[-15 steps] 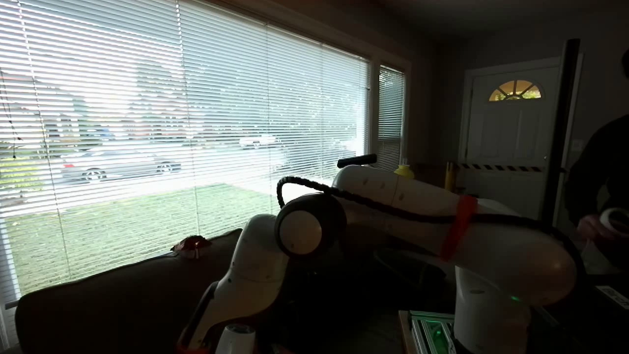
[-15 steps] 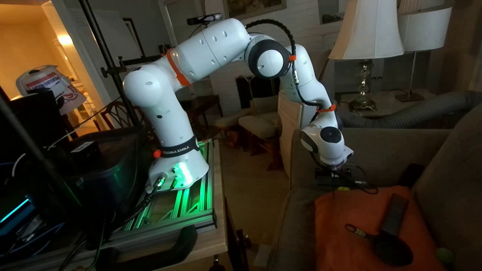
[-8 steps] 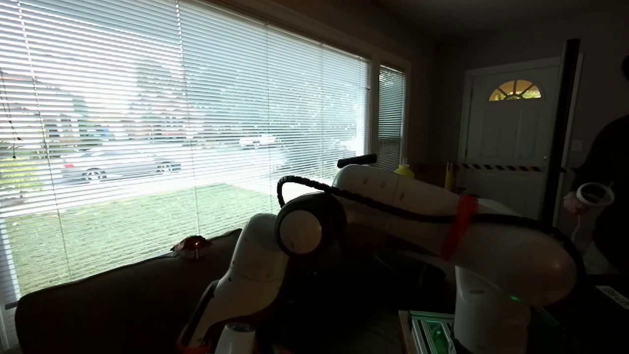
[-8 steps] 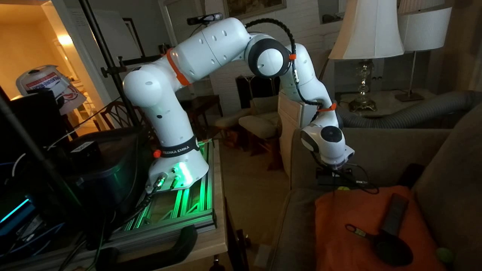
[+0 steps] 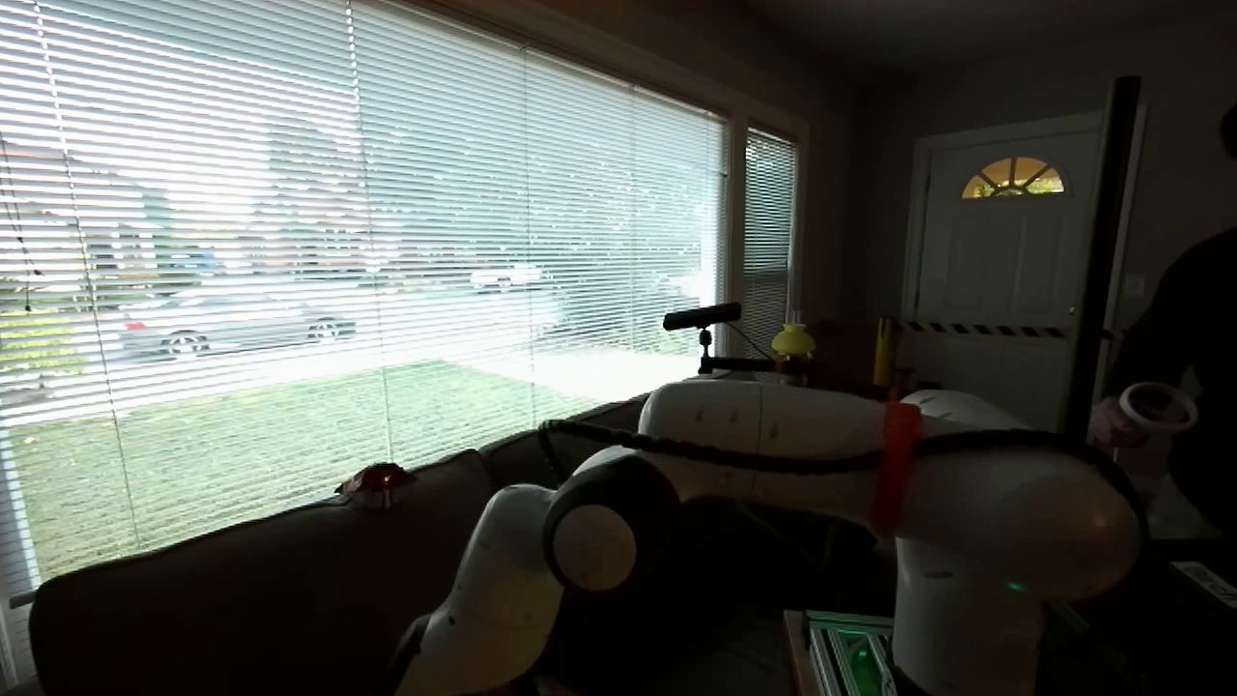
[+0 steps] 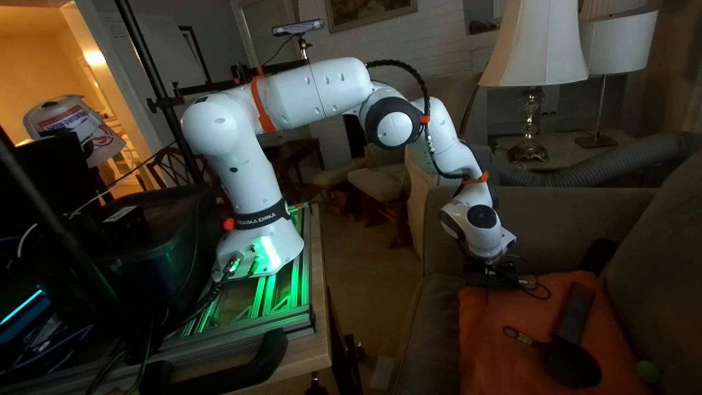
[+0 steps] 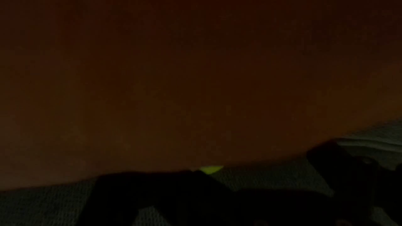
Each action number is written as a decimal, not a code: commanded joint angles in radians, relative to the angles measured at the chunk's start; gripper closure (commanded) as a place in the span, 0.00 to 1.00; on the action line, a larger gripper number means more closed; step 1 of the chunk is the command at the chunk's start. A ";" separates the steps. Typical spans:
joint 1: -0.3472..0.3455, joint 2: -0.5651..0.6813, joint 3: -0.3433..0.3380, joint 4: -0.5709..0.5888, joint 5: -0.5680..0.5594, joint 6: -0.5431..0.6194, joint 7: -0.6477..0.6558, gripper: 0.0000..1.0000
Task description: Put the black measuring cup on the left armrest of the sofa.
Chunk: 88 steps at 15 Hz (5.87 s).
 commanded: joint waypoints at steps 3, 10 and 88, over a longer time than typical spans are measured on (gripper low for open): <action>0.070 0.035 -0.020 0.127 0.070 0.047 -0.014 0.00; 0.187 0.006 -0.147 0.051 0.029 0.009 0.175 0.00; 0.076 -0.004 -0.117 0.025 -0.235 -0.164 0.348 1.00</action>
